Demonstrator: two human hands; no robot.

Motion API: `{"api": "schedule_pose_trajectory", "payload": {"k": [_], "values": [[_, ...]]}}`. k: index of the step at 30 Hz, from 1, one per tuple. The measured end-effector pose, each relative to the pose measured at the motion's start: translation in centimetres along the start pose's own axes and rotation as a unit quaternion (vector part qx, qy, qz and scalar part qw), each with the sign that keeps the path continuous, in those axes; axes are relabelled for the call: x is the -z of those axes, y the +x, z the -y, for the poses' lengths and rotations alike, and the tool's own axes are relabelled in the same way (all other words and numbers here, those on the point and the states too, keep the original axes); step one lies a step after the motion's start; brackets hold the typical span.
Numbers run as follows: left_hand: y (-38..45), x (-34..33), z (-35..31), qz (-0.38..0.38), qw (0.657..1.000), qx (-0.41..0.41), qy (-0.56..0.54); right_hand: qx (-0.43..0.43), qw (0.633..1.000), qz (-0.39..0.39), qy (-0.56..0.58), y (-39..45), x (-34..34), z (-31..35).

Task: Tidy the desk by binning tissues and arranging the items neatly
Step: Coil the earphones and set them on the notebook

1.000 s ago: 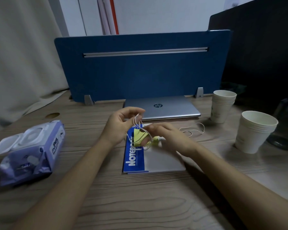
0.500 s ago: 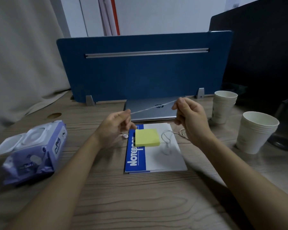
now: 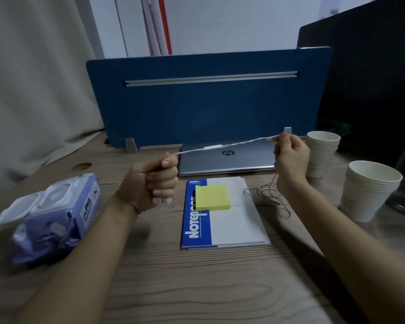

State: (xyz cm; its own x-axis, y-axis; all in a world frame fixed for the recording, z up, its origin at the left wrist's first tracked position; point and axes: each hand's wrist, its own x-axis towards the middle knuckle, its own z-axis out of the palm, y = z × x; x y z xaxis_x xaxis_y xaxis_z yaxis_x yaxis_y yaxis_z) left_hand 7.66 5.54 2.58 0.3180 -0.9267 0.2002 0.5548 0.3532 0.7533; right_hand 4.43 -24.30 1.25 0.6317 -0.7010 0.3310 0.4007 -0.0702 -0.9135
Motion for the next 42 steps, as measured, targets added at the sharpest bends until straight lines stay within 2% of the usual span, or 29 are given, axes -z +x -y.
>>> {"api": "schedule_pose_trajectory", "payload": {"k": [2,4,6,8,10,13,16,17,19,21,23,26,28,30,32,33,35,39,42], "values": [[0.0,0.1,0.0,-0.017,1.000,-0.016,-0.001,-0.025,0.999,-0.009,-0.040,0.4,-0.3,-0.4],[0.1,0.1,0.0,-0.054,0.998,-0.031,0.028,-0.009,0.990,0.027,-0.141,0.0,-0.8,-0.7],[0.4,0.0,0.2,-0.092,0.993,-0.039,0.067,0.098,0.959,0.109,-0.241,-1.7,-1.6,-0.5],[0.7,-0.2,0.6,-0.107,0.990,-0.026,0.093,0.172,0.928,0.235,-0.234,-4.4,-3.0,0.4],[1.0,-0.6,1.0,-0.082,0.993,-0.007,0.088,0.194,0.892,0.350,-0.209,-6.5,-4.1,0.8],[1.4,-1.4,1.2,-0.009,0.999,0.004,0.036,0.188,0.845,0.442,-0.236,-8.3,-5.0,0.4],[1.8,-1.6,1.5,0.024,0.999,-0.021,-0.013,0.160,0.850,0.471,-0.174,-9.1,-5.3,0.2],[1.9,-1.5,1.6,0.007,0.999,-0.047,-0.010,0.145,0.861,0.464,-0.153,-9.2,-5.3,0.2],[2.1,-1.2,1.5,-0.072,0.989,-0.123,0.047,0.128,0.873,0.444,-0.158,-9.1,-5.1,0.0],[2.3,-0.6,1.4,-0.138,0.967,-0.204,0.070,0.132,0.873,0.428,-0.196,-8.8,-4.8,-0.2],[2.3,0.3,1.1,-0.180,0.944,-0.271,0.047,0.161,0.851,0.432,-0.252,-8.7,-4.5,-0.2],[1.4,1.9,0.1,-0.267,0.898,-0.348,0.029,0.231,0.775,0.471,-0.353,-9.0,-3.9,0.3],[0.5,3.1,-0.7,-0.343,0.863,-0.367,0.054,0.245,0.730,0.494,-0.404,-9.1,-3.5,1.0],[0.0,3.9,-1.0,-0.419,0.823,-0.355,0.142,0.248,0.711,0.518,-0.405,-9.2,-3.2,1.7],[-0.1,4.2,-0.5,-0.484,0.753,-0.306,0.322,0.268,0.687,0.539,-0.408,-9.4,-2.9,2.2],[0.1,4.1,-0.2,-0.492,0.718,-0.275,0.408,0.276,0.679,0.544,-0.408,-9.6,-2.8,2.5],[0.4,3.7,0.8,-0.478,0.682,-0.196,0.518,0.288,0.693,0.538,-0.383,-9.7,-2.8,2.7],[0.9,3.0,2.1,-0.399,0.619,-0.069,0.673,0.298,0.791,0.452,-0.285,-8.4,-2.3,3.4],[1.1,2.4,2.0,-0.351,0.630,-0.041,0.692,0.290,0.859,0.355,-0.228,-6.9,-1.6,3.5]]}}
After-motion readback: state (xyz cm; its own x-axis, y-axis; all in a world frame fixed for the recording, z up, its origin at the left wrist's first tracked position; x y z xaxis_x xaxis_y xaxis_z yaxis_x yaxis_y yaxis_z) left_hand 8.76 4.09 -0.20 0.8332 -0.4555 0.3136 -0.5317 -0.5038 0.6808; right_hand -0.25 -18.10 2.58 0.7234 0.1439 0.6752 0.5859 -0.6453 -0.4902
